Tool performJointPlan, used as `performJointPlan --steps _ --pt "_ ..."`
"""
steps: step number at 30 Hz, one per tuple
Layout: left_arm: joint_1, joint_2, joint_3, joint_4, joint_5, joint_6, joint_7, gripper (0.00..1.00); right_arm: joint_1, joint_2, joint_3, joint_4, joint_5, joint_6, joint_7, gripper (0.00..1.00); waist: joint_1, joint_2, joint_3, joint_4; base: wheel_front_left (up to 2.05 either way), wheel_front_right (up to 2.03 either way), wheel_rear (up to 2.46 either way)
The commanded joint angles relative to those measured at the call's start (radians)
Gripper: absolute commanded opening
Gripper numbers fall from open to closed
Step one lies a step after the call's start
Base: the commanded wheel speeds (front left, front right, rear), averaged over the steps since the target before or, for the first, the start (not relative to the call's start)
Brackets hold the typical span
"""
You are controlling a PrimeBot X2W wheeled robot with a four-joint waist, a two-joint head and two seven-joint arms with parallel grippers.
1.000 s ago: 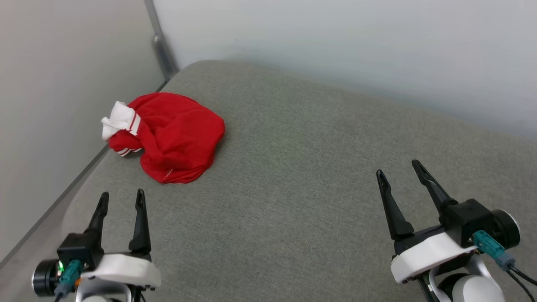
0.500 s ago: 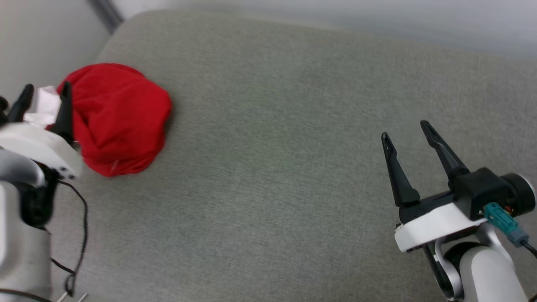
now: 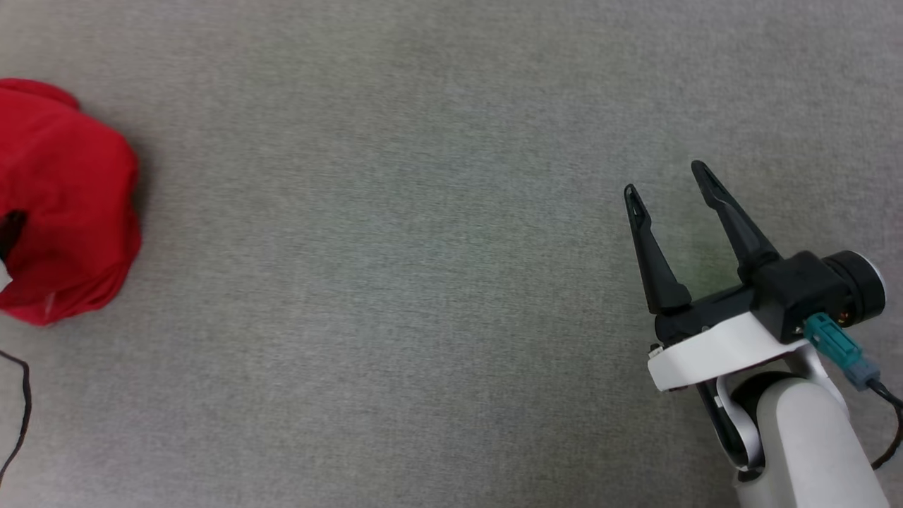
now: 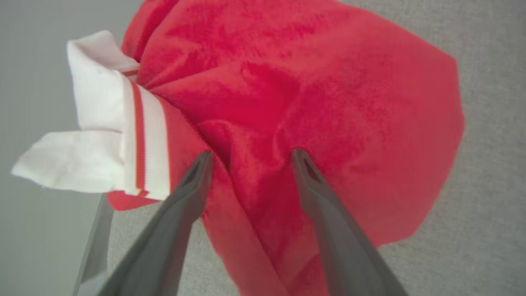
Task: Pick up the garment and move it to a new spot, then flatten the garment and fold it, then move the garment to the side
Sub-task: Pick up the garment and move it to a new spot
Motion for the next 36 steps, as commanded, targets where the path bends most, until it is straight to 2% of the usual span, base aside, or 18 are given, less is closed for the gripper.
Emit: performJointPlan --steps 1,4,12,13,14,15,20,30,36 --pt "-0.012 0.012 -0.004 0.031 -0.022 0.001 0.025 1.00 -0.022 0.004 0.000 0.009 0.004 0.000 -0.012 1.00 -0.0002 0.0000 0.036 -0.038 0.00 0.00 0.00" --pt "-0.005 0.018 -0.014 0.079 -0.052 0.001 0.044 1.00 -0.027 0.005 -0.002 0.023 0.009 0.000 -0.024 1.00 -0.0002 0.0000 0.047 -0.051 0.00 0.00 0.00" --pt "0.003 -0.026 -0.037 0.204 -0.120 0.001 0.076 1.00 -0.040 0.006 0.002 0.038 0.026 0.000 -0.030 1.00 -0.0002 0.0000 0.057 -0.067 0.00 0.00 0.00" --pt "0.003 -0.027 -0.043 0.211 -0.123 0.001 0.075 0.89 -0.042 0.006 0.001 0.038 0.028 0.000 -0.028 1.00 -0.0002 0.0000 0.056 -0.067 0.00 0.00 0.00" --pt "0.000 -0.027 -0.047 0.213 -0.124 0.000 0.065 0.12 -0.041 0.006 -0.001 0.037 0.029 0.000 -0.028 1.00 -0.0002 0.0000 0.054 -0.067 0.00 0.00 0.00" --pt "-0.003 -0.027 -0.050 0.217 -0.125 0.001 0.054 0.00 -0.040 0.006 -0.004 0.036 0.028 0.000 -0.027 1.00 -0.0002 0.0000 0.052 -0.066 0.00 0.00 0.00" --pt "-0.032 0.006 -0.054 0.234 -0.088 0.006 -0.062 0.00 -0.025 0.006 -0.013 0.039 0.029 0.000 -0.027 1.00 -0.0002 0.0000 0.020 -0.055 0.00 0.00 0.00" --pt "-0.085 0.027 -0.060 0.219 -0.004 0.033 -0.369 0.00 0.028 0.006 -0.033 0.056 0.060 0.000 -0.047 1.00 -0.0002 0.0000 -0.123 -0.027 0.00 0.00 0.00" --pt "-0.117 -0.005 -0.081 0.161 0.044 0.044 -0.553 0.00 0.081 0.006 -0.062 0.061 0.082 0.000 -0.051 1.00 -0.0002 0.0000 -0.247 -0.012 0.00 0.00 0.00"
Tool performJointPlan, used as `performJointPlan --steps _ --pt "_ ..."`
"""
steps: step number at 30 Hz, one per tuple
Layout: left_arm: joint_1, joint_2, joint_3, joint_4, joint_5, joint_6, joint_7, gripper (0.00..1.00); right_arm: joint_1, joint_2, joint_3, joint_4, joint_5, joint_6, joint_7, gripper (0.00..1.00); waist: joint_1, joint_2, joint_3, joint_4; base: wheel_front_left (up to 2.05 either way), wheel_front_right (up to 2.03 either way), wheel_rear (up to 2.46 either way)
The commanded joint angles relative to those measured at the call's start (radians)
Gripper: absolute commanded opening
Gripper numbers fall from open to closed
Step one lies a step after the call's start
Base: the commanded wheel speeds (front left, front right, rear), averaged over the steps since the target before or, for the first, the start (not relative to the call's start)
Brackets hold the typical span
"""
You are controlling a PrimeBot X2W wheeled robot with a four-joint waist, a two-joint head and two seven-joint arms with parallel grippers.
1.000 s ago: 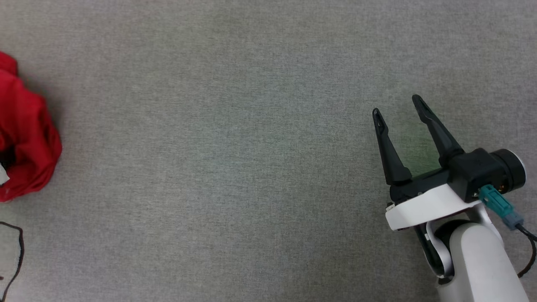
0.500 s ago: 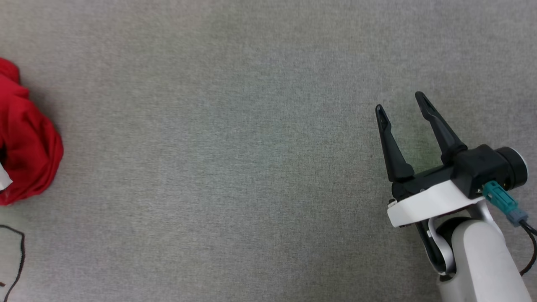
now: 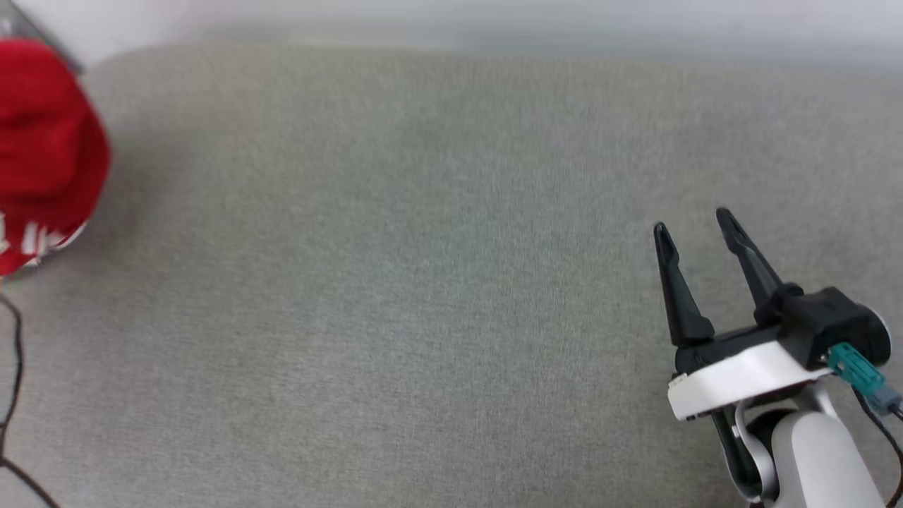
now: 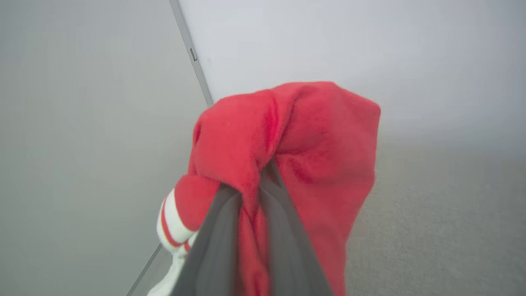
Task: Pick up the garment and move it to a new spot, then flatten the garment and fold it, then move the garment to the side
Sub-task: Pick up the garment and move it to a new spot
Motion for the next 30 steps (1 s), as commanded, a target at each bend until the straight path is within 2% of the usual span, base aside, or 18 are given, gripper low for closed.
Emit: performJointPlan --steps 1,10,15,19,23,30 --pt "-0.009 -0.013 -0.006 -0.014 0.007 0.000 -0.029 0.00 0.020 0.002 -0.002 0.002 0.010 0.000 0.000 1.00 0.0000 0.0000 -0.077 0.011 0.00 0.00 0.00" --pt "0.036 -0.099 -0.052 -0.160 0.038 0.018 -0.177 0.00 0.091 0.002 -0.032 -0.021 0.037 0.000 0.018 1.00 0.0000 0.0000 -0.203 -0.031 0.00 0.00 0.00" --pt "0.108 -0.176 -0.081 -0.291 0.027 0.036 -0.210 0.00 0.135 0.001 -0.050 -0.044 0.045 0.000 0.031 1.00 0.0000 0.0000 -0.235 -0.082 0.00 0.00 0.00" --pt "0.187 -0.241 -0.116 -0.411 0.015 0.051 -0.204 0.00 0.157 0.001 -0.057 -0.062 0.049 0.000 0.040 1.00 0.0000 0.0000 -0.242 -0.132 0.00 0.00 0.00" --pt "0.268 -0.318 -0.191 -0.517 0.008 0.050 -0.172 0.00 0.177 0.001 -0.062 -0.073 0.054 0.000 0.046 1.00 0.0000 0.0000 -0.237 -0.180 0.00 0.00 0.00" --pt "0.381 -0.429 -0.390 -0.581 0.018 0.006 -0.097 0.00 0.185 0.002 -0.065 -0.083 0.067 0.000 0.046 1.00 0.0000 0.0000 -0.191 -0.237 0.00 0.00 0.00"
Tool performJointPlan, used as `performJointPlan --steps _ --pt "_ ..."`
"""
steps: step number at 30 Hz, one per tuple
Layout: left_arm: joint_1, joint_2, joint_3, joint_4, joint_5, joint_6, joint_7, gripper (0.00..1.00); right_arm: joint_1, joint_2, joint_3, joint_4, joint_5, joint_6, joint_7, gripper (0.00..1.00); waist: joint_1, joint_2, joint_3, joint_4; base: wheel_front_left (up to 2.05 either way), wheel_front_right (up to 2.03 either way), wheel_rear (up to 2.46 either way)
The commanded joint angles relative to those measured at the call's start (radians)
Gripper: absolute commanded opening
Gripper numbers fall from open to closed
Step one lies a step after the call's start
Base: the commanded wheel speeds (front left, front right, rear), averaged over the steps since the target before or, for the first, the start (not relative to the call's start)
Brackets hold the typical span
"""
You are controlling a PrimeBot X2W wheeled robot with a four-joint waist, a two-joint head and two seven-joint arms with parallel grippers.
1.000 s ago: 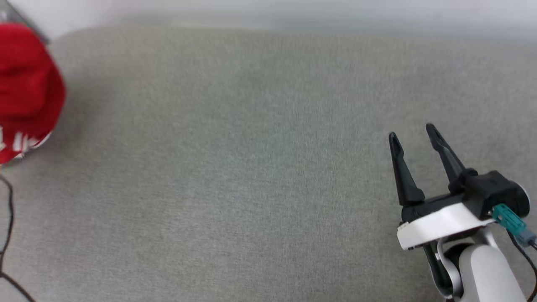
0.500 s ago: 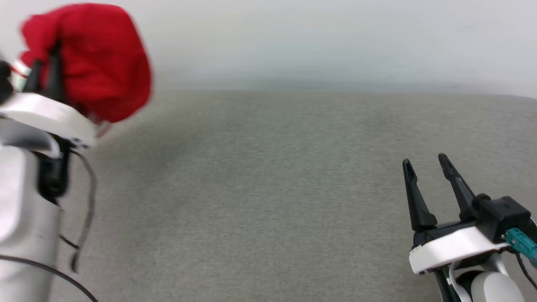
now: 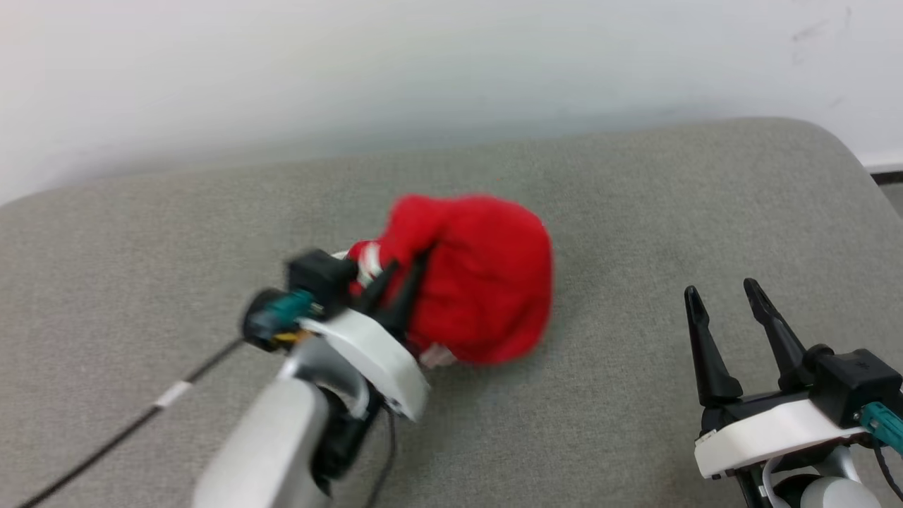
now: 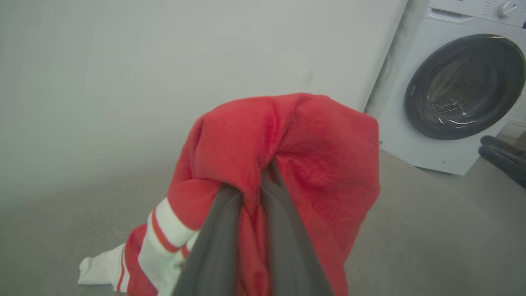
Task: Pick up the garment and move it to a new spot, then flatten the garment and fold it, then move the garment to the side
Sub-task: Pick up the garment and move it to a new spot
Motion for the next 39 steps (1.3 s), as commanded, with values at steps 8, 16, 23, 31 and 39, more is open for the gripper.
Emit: performJointPlan --steps 8,16,23,31,39 --pt "0.094 -0.051 -0.230 0.067 0.046 -0.039 0.064 0.00 -0.025 0.001 0.008 -0.002 0.007 0.000 -0.016 1.00 0.0002 0.0000 0.094 -0.042 0.00 0.00 0.00" --pt "0.094 -0.050 -0.299 0.090 0.049 -0.049 0.019 1.00 -0.028 0.001 -0.004 0.015 0.002 0.000 -0.022 1.00 0.0002 0.0000 0.089 -0.019 0.00 0.00 0.00" --pt "0.113 -0.053 -0.248 0.014 0.044 -0.001 -0.079 1.00 -0.002 0.001 0.005 0.029 0.001 0.000 -0.007 1.00 0.0002 0.0000 0.019 0.019 0.00 0.00 0.00" --pt "0.174 -0.013 -0.112 -0.040 0.033 0.143 -0.168 1.00 0.033 0.001 0.003 0.018 -0.009 0.000 0.022 1.00 0.0002 0.0000 -0.046 0.063 0.00 0.00 0.00" --pt "0.279 0.074 0.036 -0.062 0.008 0.251 -0.203 1.00 0.059 0.001 -0.010 0.001 -0.013 0.000 0.041 1.00 0.0002 0.0000 -0.070 0.092 0.00 0.00 0.00"
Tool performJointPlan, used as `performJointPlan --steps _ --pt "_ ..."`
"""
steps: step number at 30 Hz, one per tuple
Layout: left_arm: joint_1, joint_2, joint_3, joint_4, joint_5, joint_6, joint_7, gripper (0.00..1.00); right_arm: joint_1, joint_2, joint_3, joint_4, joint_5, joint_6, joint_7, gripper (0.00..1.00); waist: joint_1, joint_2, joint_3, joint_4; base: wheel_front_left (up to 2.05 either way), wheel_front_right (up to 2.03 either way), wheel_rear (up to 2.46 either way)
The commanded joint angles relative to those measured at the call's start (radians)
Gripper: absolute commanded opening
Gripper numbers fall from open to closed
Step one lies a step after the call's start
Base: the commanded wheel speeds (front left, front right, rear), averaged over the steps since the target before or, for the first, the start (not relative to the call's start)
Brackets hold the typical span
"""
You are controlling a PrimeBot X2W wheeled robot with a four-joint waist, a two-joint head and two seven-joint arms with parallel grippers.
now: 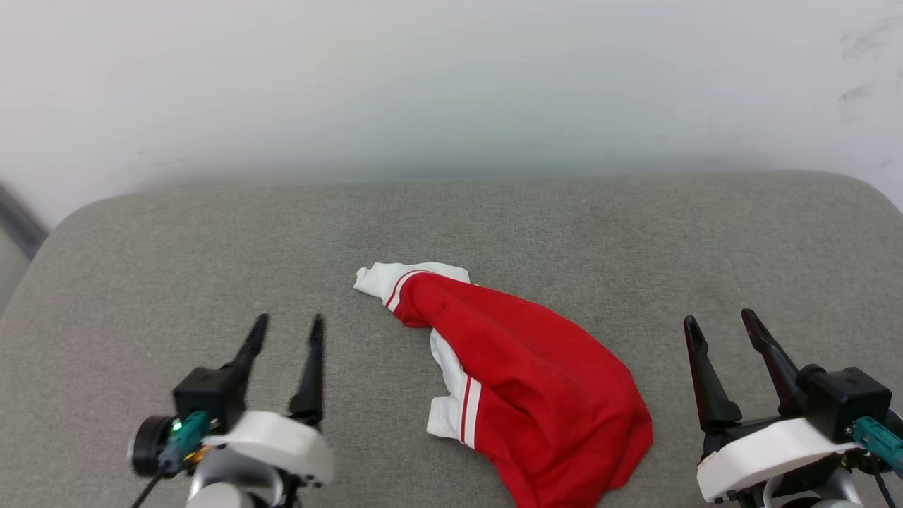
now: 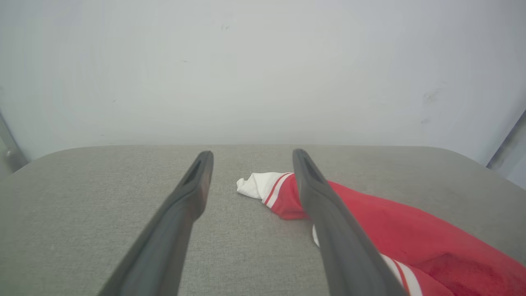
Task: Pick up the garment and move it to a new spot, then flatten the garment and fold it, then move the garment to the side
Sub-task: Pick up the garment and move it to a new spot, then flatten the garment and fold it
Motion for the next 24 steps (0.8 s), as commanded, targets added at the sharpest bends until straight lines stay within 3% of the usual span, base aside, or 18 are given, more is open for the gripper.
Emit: performJointPlan --steps 1,9,17,24 --pt "0.022 0.013 0.017 -0.005 -0.004 0.010 -0.008 1.00 0.012 0.001 -0.002 -0.006 -0.005 0.000 0.004 1.00 0.0000 0.0000 -0.005 0.006 0.00 0.00 0.00" --pt "0.109 0.061 0.058 -0.053 -0.016 0.036 -0.008 1.00 0.026 0.001 -0.011 -0.009 0.008 0.000 0.014 1.00 0.0000 0.0000 -0.018 0.018 0.00 0.00 0.00" --pt "0.110 0.049 0.046 -0.073 -0.020 0.038 -0.008 1.00 0.019 0.001 -0.012 -0.010 0.013 0.000 0.021 1.00 0.0000 0.0000 -0.016 0.012 0.00 0.00 0.00" --pt "0.080 0.044 0.043 -0.085 -0.012 0.029 -0.016 1.00 -0.018 0.001 -0.084 0.069 0.080 0.000 0.092 1.00 0.0000 0.0000 0.003 0.049 0.00 0.00 0.00"
